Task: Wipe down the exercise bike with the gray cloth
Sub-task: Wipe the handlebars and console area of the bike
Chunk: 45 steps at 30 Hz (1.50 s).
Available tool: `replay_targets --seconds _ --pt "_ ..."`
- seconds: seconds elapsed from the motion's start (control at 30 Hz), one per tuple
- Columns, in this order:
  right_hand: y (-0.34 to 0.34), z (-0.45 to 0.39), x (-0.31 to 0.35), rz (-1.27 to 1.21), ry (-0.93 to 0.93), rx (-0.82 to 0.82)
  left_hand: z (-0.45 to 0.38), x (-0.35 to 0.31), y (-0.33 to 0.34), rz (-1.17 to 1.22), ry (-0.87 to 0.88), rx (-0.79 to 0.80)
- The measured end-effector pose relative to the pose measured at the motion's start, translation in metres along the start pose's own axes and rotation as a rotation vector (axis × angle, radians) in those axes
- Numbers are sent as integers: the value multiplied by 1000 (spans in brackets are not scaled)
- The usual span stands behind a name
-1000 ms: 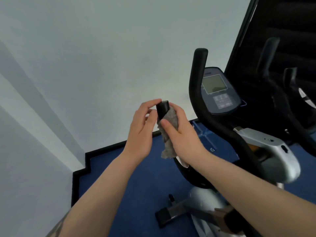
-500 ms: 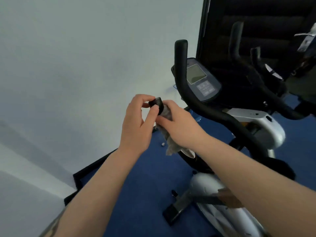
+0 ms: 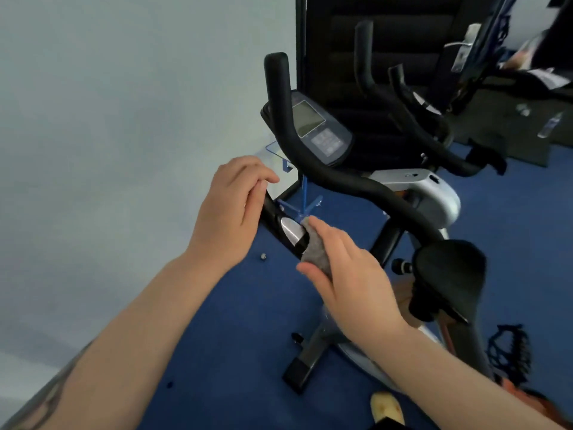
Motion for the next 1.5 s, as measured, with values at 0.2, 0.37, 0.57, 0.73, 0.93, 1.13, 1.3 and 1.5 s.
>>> replay_targets --seconds 0.2,0.37,0.57,0.73,0.93,1.13,1.3,1.5 --pt "8 -9 9 116 87 -61 1 -15 28 88 -108 -276" --pt "9 11 -9 38 -13 -214 1 -11 26 93 -79 -265" --pt "20 -12 15 110 -1 -286 0 -16 27 126 -121 -289" --pt "14 -7 11 143 33 -281 2 -14 24 115 -115 -268" --pt "15 -25 20 177 -37 -31 2 -17 23 107 -131 -236" --pt "-22 -8 -26 187 -130 357 4 -8 13 71 -78 -129" --pt "-64 -49 -57 129 -198 839 3 -15 17 105 -134 -188" --pt "-59 -56 -68 5 -199 878 2 -14 22 91 -143 -223"
Point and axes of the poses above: each hand's wrist, its own z-axis away from the middle knuckle, its own y-axis out of the palm, x = y × z, the point moved 1 cm from there along -z, towards the middle knuckle, and after that the axes turned 1 degree about z, right-handed, at the moved point
